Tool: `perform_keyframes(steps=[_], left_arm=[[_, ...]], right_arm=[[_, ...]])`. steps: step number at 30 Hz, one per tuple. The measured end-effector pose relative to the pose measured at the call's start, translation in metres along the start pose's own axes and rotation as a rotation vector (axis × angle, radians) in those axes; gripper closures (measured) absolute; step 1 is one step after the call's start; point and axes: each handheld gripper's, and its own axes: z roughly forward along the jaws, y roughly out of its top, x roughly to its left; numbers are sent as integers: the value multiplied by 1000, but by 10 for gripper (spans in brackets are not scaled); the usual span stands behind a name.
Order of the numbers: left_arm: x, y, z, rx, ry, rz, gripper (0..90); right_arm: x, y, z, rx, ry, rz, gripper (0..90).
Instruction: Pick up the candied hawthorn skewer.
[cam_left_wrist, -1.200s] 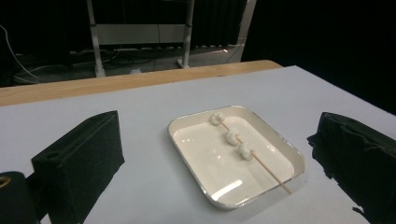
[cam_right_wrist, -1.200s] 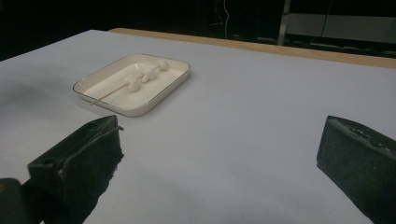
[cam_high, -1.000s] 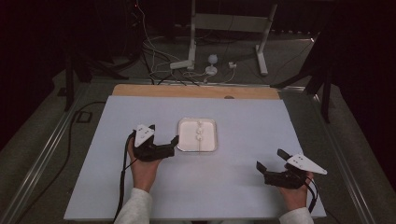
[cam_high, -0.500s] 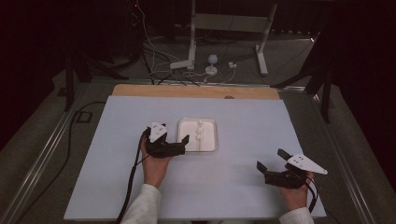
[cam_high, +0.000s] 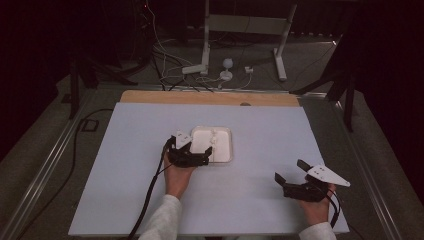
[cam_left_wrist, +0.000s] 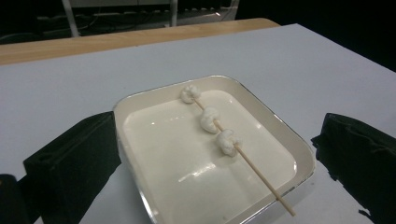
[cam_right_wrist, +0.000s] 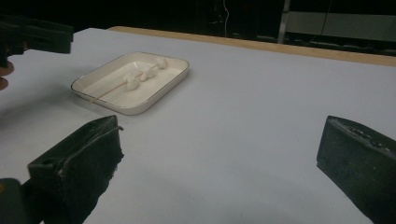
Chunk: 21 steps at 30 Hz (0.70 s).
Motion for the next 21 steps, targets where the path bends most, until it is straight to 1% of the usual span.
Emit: perform_keyframes(steps=[3,4,5,8,11,13,14,16,17,18,19,20,21], left_arm=[[-5,-1,8,22,6,5,3],[-7,-1,13,40,6,0,3],[-7,-1,13,40,6,0,3],[-12,-3,22,91,23,0,4],[-16,-4,30,140,25,-5,7],[-18,-7,36,173,31,-8,33],[-18,-7,36,173,31,-8,61],[-19,-8,39,195,23,-8,110],[-19,-9,39,204,18,-4,110],[-20,-10,40,212,15,2,158],[-20,-11,41,223,15,5,174],[-21,-12,42,232,13,6,223],[-22,-13,43,243,18,16,249]], right_arm=[[0,0,0,3,0,-3,0],[0,0,0,4,-1,-3,0],[0,0,0,4,-1,-3,0],[0,-1,1,17,-8,-1,0],[0,-1,1,17,-11,-1,0],[0,-1,1,16,-10,-1,0],[0,-1,1,16,-10,-1,0],[0,-1,1,19,-13,-3,0],[0,-1,1,19,-13,-3,0],[0,-1,1,20,-13,-4,0],[0,-1,1,21,-14,-5,0],[0,-1,2,24,-14,-5,0],[0,-1,2,24,-12,-3,0]])
